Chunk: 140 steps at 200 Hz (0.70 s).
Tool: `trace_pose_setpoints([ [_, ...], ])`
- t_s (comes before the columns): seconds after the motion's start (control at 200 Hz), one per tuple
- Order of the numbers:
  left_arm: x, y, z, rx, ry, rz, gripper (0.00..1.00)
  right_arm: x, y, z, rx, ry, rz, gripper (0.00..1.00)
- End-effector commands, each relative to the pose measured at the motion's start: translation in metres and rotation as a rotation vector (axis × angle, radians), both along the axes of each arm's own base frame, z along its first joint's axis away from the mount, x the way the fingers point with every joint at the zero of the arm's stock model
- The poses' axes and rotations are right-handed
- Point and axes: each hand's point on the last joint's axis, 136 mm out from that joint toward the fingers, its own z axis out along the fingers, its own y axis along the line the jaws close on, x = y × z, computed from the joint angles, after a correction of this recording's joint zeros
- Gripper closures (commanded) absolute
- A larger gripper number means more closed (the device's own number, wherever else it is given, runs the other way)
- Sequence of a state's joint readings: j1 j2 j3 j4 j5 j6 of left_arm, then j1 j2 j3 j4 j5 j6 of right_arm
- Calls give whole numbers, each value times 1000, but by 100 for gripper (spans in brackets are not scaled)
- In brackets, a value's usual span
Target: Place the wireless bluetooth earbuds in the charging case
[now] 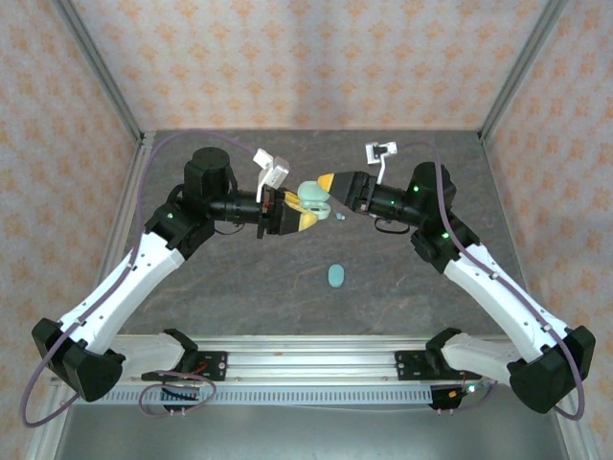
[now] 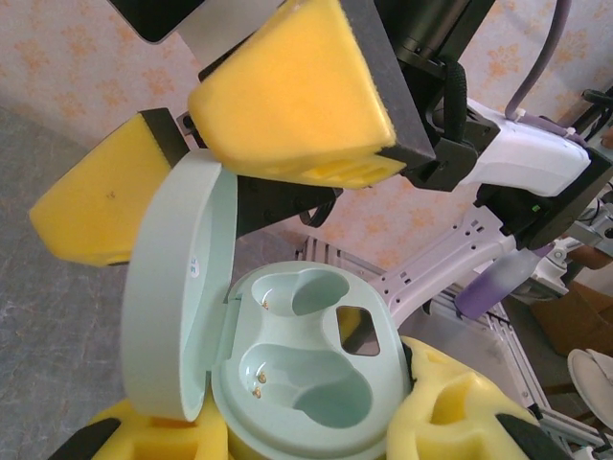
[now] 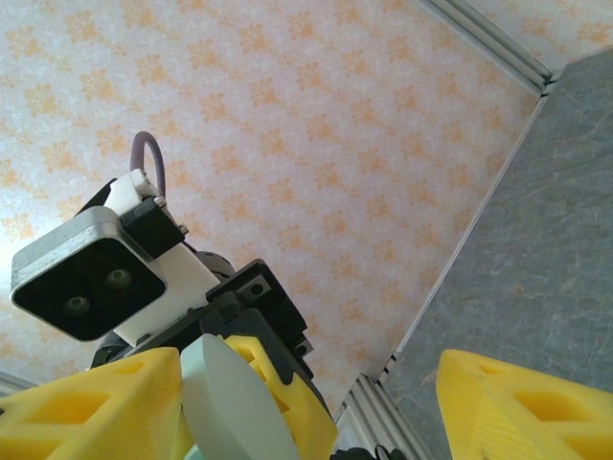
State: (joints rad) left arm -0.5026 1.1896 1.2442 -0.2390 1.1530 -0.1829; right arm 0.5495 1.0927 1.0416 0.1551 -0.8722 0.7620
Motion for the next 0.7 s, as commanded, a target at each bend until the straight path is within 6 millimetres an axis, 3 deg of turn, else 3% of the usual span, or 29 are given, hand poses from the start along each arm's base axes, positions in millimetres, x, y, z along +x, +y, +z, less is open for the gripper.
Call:
trace_pose_setpoints([
  [0.0, -7, -2, 29, -56, -87, -38, 97, -15, 7, -2, -11, -49, 59, 29],
  [0.19, -7, -2, 29, -55, -85, -39, 97, -15, 8, -4, -25, -63, 58, 32],
  [0.315, -7, -2, 25, -46, -84, -39, 97, -11, 6, -6, -55, -71, 27, 55],
  [0.42, -8, -1, 20, -28, -83, -42, 97, -10, 4, -4, -62, -96, 16, 68],
  [0.56, -9, 1, 9, 12, -90, -38, 95, -10, 2, 1, -64, -144, 1, 77],
  [0.696, -7, 4, -4, 59, -100, -19, 81, -12, -1, 5, -70, -212, -22, 82],
])
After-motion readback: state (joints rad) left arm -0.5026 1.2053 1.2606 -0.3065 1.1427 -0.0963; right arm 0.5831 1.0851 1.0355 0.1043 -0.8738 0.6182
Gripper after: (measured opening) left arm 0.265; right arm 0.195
